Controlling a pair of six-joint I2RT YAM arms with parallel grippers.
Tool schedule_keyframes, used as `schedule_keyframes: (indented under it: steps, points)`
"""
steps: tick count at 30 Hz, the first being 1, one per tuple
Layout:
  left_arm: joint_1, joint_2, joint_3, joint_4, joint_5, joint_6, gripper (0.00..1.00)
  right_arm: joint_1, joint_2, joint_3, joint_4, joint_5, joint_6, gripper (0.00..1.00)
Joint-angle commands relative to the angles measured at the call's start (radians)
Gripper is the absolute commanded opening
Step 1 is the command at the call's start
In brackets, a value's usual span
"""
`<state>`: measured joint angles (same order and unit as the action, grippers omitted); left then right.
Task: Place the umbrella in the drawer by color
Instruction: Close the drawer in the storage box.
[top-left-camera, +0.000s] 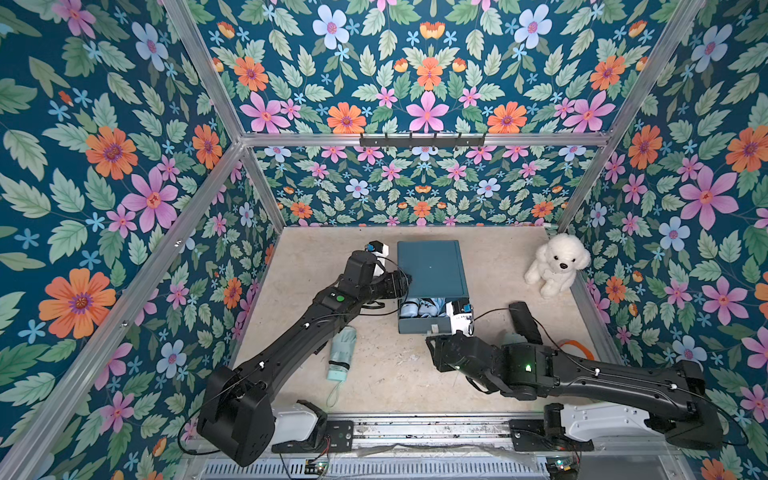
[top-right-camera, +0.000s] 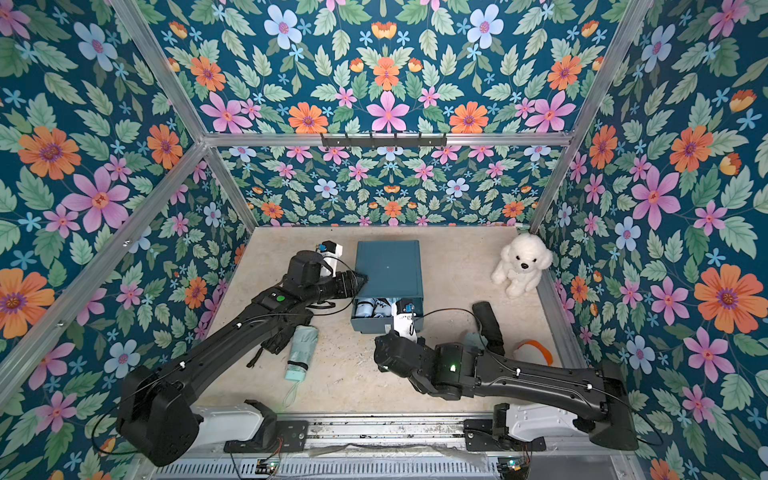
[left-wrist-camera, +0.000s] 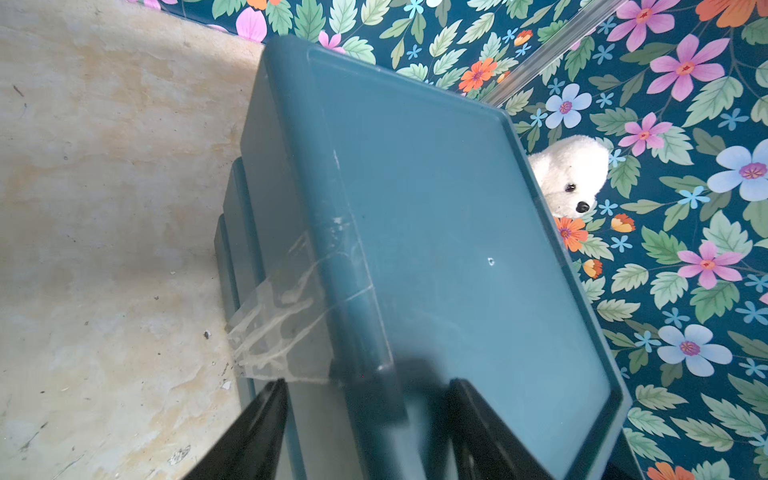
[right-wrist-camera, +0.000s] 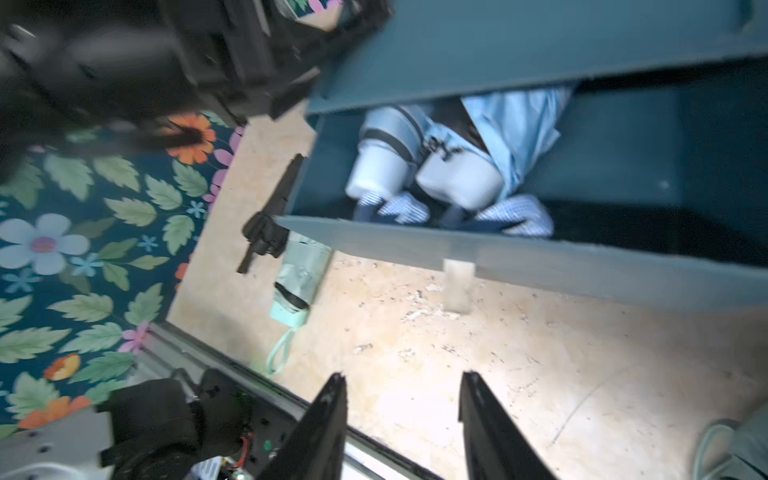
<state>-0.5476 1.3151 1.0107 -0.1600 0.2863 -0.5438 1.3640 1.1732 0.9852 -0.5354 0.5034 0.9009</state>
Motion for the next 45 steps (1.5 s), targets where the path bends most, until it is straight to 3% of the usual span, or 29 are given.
schedule_keyframes:
  steps: [1, 7, 13, 23, 34, 40, 45]
  points:
    - [0.002, 0.011, 0.009, -0.042, -0.021, 0.013, 0.66, -0.008, -0.018, -0.061, 0.095, 0.048, 0.040, 0.59]
    - [0.002, 0.009, -0.007, -0.052, -0.030, 0.018, 0.64, -0.127, -0.025, -0.121, 0.263, -0.015, -0.053, 0.56]
    - [0.002, 0.008, -0.014, -0.059, -0.024, 0.037, 0.62, -0.193, 0.033, -0.116, 0.341, -0.037, -0.098, 0.40]
    - [0.002, 0.012, -0.014, -0.062, -0.019, 0.059, 0.61, -0.275, 0.111, -0.106, 0.455, -0.004, -0.136, 0.33]
    - [0.002, -0.002, -0.025, -0.070, -0.037, 0.072, 0.62, -0.279, 0.122, -0.121, 0.495, -0.003, -0.143, 0.35]
    - [0.002, -0.010, -0.010, -0.061, -0.025, 0.046, 0.64, -0.173, 0.013, -0.190, 0.434, 0.118, -0.117, 0.50]
    - [0.003, -0.045, -0.020, -0.014, -0.021, 0.009, 0.65, -0.105, -0.075, -0.288, 0.384, 0.210, -0.001, 0.57]
